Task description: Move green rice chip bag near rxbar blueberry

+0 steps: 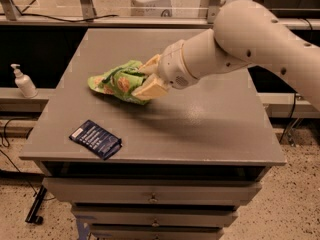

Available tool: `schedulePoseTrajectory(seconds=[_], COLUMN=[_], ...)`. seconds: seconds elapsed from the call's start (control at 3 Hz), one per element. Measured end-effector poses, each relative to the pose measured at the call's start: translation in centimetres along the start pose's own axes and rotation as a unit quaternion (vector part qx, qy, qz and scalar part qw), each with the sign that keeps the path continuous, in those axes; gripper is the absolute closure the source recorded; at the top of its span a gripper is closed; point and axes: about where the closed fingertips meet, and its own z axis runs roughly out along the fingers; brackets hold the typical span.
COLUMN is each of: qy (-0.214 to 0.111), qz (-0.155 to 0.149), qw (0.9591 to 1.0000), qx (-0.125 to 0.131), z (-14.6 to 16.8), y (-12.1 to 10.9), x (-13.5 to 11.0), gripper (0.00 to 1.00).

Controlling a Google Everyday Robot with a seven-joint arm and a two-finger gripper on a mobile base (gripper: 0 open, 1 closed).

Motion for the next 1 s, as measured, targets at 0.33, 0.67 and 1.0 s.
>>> schedulePoseTrajectory(seconds=[0.33, 0.67, 1.0], qy=[-0.021, -0.038, -0.038], qz=[-0.033, -0.055, -0.061], qw=[0.9984, 0.9948, 0.9931], qx=[-0.04, -0.077, -0.093], z=[0.4, 0.4, 0.3], y=[3.5, 6.3, 7.7], x=[-0.9, -1.6, -1.6], gripper=[1.0, 1.0, 0.82])
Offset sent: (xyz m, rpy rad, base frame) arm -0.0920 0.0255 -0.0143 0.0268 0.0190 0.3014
